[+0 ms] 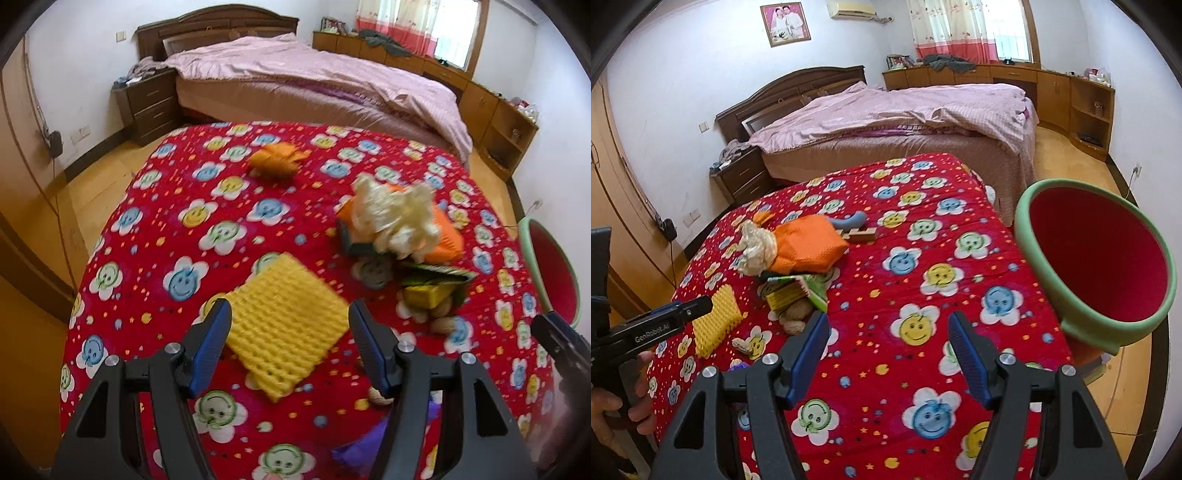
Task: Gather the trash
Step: 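Grasp the second yellow foam net with the left gripper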
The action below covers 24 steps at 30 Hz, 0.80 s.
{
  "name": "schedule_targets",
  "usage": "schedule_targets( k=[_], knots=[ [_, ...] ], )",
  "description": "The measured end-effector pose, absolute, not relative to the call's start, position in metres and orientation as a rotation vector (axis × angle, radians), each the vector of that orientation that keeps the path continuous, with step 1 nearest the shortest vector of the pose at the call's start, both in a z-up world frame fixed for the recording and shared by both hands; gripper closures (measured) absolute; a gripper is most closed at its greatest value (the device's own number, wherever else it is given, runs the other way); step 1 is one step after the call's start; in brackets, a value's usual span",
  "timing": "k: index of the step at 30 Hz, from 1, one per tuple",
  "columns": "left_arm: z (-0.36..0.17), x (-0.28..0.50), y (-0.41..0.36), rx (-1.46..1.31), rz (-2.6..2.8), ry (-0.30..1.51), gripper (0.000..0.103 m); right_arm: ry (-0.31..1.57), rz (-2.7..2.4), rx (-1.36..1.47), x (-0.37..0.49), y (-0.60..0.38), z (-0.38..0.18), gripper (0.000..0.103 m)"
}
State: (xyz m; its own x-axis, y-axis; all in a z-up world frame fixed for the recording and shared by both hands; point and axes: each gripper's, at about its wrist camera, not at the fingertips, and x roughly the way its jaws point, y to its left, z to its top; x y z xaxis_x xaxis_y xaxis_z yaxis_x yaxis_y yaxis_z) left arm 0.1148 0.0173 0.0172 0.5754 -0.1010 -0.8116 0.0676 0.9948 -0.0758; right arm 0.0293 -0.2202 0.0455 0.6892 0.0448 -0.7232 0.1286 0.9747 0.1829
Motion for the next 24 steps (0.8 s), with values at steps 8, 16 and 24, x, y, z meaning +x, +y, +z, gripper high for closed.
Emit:
schedule_targets(
  k=[8, 16, 24],
  knots=[
    [-0.004, 0.12, 0.031, -0.057, -0.06, 1.001, 0.037, 0.844, -0.04, 0.216, 0.036, -0.211, 0.037, 0.034],
    [-0.011, 0.122, 0.03, -0.059, -0.066, 1.006, 0.037, 0.862, -0.034, 0.217, 0.042, -0.207, 0.03, 0.034],
    [-0.015, 0.125, 0.036, -0.145, -0.078, 1.013, 0.039, 0.868, -0.029, 0.228, 0.042, -0.207, 0.026, 0.034]
  ],
)
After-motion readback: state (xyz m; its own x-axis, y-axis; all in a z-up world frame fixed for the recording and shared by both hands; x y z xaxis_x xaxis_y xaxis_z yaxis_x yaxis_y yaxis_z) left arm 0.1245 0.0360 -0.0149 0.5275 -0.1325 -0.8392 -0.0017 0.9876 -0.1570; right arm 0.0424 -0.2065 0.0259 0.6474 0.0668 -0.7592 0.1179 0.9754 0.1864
